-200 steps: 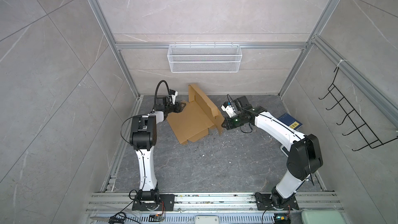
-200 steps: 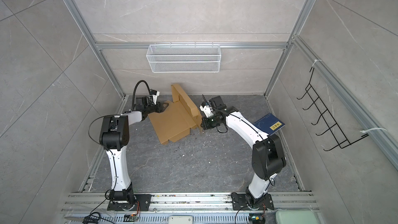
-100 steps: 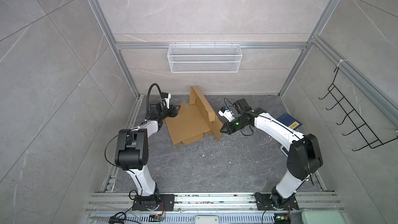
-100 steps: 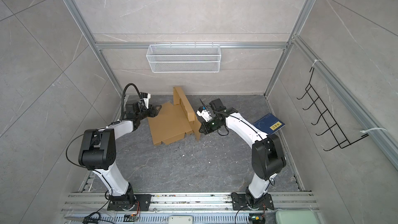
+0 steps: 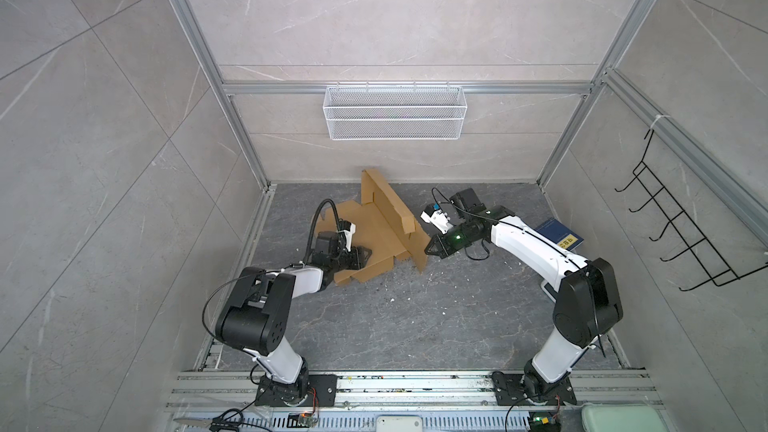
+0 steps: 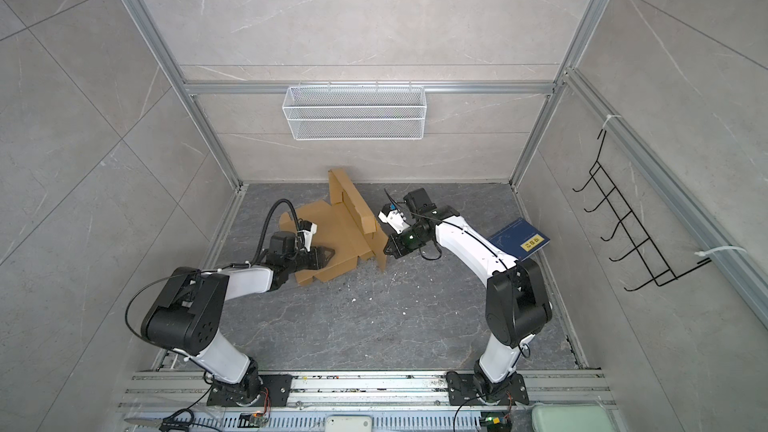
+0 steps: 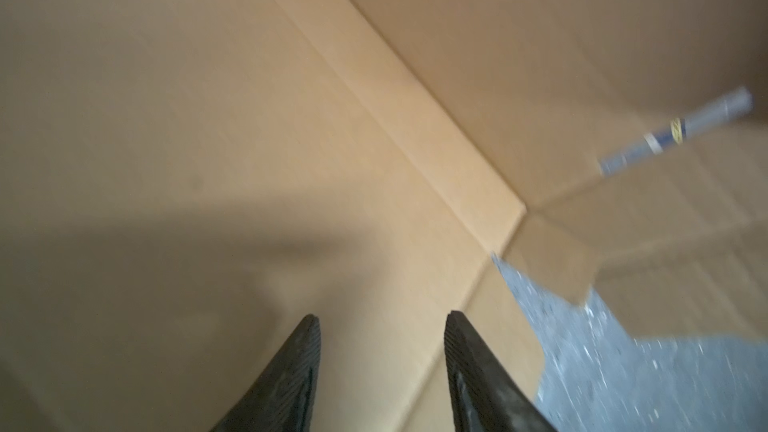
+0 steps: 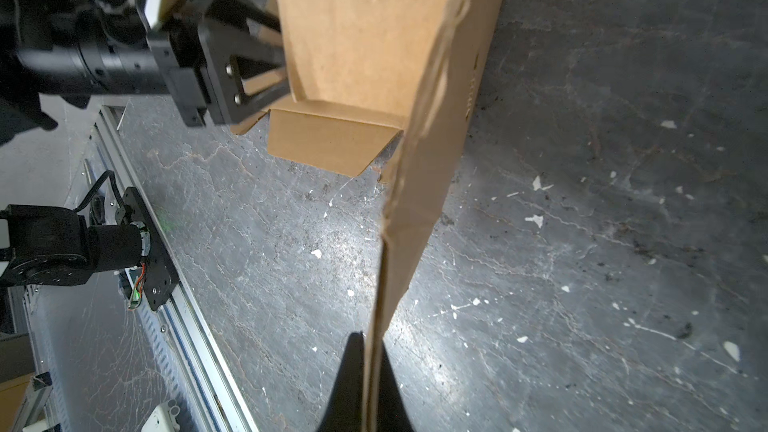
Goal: Fold the paper box
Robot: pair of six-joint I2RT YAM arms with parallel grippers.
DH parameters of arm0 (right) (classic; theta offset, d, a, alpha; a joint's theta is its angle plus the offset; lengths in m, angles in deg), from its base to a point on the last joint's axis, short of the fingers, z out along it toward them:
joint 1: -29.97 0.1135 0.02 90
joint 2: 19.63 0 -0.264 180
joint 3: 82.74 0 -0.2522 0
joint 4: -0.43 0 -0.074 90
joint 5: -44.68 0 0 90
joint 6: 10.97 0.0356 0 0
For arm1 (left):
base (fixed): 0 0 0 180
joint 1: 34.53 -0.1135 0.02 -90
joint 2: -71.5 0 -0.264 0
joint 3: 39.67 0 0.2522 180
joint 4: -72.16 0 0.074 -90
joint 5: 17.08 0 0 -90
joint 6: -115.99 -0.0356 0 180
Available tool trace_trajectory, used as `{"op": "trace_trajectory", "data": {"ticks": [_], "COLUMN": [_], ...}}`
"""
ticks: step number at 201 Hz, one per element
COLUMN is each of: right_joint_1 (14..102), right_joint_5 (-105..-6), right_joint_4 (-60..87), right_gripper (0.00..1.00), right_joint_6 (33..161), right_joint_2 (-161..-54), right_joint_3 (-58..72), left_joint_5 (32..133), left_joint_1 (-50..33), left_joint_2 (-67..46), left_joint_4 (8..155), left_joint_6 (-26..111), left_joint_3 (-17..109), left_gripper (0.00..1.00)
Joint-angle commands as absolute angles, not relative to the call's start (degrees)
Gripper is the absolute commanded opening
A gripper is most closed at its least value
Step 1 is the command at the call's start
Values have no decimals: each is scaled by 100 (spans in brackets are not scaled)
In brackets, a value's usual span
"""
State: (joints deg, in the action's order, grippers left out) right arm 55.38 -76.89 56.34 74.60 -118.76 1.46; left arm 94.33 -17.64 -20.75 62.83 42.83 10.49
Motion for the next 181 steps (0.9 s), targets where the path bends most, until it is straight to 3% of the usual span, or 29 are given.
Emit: {"op": "trace_trajectory", "data": {"ticks": [1, 47, 101, 128, 181], "right_joint_1": [5518, 5476, 5475, 5475, 5453], "right_joint_5": [-7867, -8219, -8773, -8791, -8150], "right_joint_4": [5730, 6278, 7353, 7997, 8433], "right_gripper": [0, 0, 0, 0, 3], "right_joint_6": [7134, 6647, 5666, 5194, 4758], "right_joint_2": [-11951, -12149, -12403, -12765, -13029], "right_joint_3": [-271, -936, -1296, -1529, -1689], "left_joint_5": [9226, 8971, 8763, 8259, 8935], "left_joint_1": [-1332, -228, 989, 773, -1506], "left_joint_2": [-1534, -939, -482, 572, 1397], "left_joint_4": [6337, 6828, 7432, 8521, 9527], "left_joint_6": [4588, 5038, 5231, 4698, 4028], "left_joint_3": [672, 141, 962, 1118, 1954], "left_gripper": [51, 51, 49, 49, 49]}}
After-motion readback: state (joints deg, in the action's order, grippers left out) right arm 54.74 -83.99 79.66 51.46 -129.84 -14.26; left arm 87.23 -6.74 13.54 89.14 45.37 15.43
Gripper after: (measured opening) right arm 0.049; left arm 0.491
